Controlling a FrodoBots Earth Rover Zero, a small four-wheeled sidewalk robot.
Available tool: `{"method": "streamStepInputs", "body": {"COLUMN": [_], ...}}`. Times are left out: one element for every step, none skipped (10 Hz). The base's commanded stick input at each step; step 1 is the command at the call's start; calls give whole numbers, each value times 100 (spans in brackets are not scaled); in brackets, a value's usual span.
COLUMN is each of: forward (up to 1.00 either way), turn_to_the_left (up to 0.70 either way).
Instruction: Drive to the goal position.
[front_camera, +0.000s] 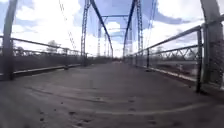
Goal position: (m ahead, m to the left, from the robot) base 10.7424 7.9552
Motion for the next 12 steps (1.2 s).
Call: {"method": "streamStepInputs", "body": {"forward": [100, 100, 100, 100, 100, 100, 100, 100, 100, 100, 100, 100], "turn_to_the_left": [0, 0, 0, 0, 0, 0, 0, -16, -13, 0, 0, 0]}}
